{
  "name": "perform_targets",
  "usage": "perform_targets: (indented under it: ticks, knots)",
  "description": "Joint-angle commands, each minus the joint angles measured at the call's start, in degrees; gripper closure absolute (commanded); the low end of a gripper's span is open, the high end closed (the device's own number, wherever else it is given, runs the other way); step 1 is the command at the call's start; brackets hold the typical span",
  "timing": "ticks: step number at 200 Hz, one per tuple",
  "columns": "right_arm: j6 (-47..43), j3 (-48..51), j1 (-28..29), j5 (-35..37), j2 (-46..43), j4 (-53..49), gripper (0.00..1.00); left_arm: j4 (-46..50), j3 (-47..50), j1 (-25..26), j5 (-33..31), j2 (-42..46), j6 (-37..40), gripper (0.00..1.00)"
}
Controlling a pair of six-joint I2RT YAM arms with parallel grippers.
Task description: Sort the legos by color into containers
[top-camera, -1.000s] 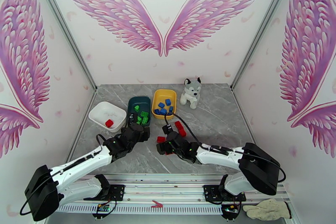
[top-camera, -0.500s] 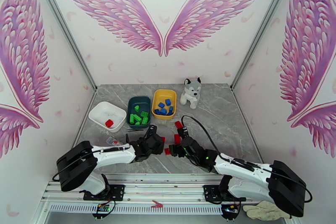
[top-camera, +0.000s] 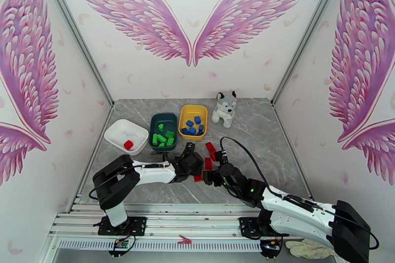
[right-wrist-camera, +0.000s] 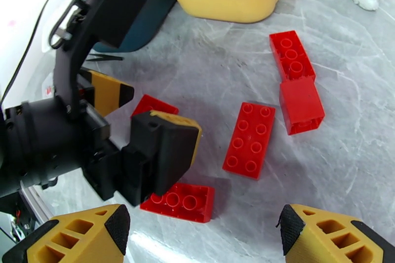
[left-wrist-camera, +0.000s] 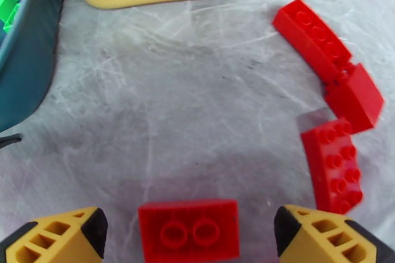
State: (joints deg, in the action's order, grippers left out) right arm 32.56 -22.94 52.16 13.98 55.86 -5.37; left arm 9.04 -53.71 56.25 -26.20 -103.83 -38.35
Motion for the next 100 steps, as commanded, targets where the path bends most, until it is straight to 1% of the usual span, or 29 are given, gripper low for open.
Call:
perform_targets:
  ticks: [1,37,67,78,100]
  knots:
    - [0.87,0.98,-0.32,0.95,-0.37,-0.52,0.14,2.19,-2.61,-0.61,-1.08,-2.55,-0.21,0.13]
    - [0.89,1.22,-0.31,0.96,-0.67,-0.19,0.14,1.72,-1.4,-0.38,-1.54,-2.11,-1.06,0.25]
    - [1.08,1.24,-0.34,0.89,0.12,0.53,0.14,1.94,-1.19,0.06,-1.77,-1.39,-0.94,0.44]
    - [1.12,1.23,-0.31,0.86,0.43,0.79,0.14,2.18,-1.13,0.18,-1.76,-1.16,-0.94,0.49]
    - [1.19,1.18,-0.31,0.28,1.19,1.71,0.14,2.3,-0.44,0.35,-1.94,0.47,-1.03,0.53]
